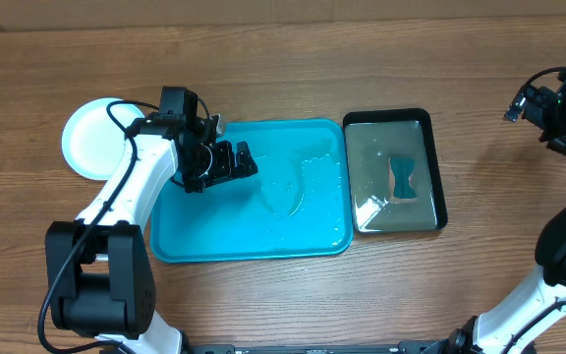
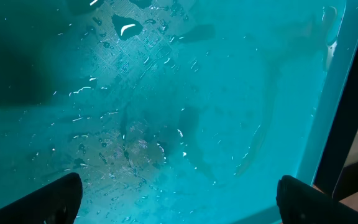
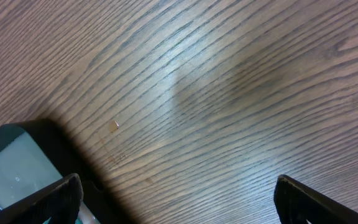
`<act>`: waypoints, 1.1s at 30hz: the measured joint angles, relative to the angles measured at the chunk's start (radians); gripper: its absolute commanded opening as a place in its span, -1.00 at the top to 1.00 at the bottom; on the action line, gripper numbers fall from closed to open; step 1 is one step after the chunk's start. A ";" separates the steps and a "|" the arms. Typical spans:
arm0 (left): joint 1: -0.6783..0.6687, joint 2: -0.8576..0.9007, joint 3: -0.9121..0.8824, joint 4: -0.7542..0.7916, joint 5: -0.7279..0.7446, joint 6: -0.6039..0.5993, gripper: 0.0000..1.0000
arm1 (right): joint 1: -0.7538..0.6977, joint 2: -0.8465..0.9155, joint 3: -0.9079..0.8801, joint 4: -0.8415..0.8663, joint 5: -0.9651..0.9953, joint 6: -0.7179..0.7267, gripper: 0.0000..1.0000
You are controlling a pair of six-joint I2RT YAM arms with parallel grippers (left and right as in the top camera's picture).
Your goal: Clean dirty plates on tray and stack at the side
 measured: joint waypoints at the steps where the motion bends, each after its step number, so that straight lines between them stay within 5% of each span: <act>1: 0.000 0.000 0.000 0.000 0.000 0.000 -1.00 | 0.000 0.000 0.000 0.000 0.000 0.000 -1.00; 33: 0.000 0.000 0.000 0.000 0.000 0.000 -1.00 | 0.031 -0.078 -0.007 0.000 0.003 -0.001 -1.00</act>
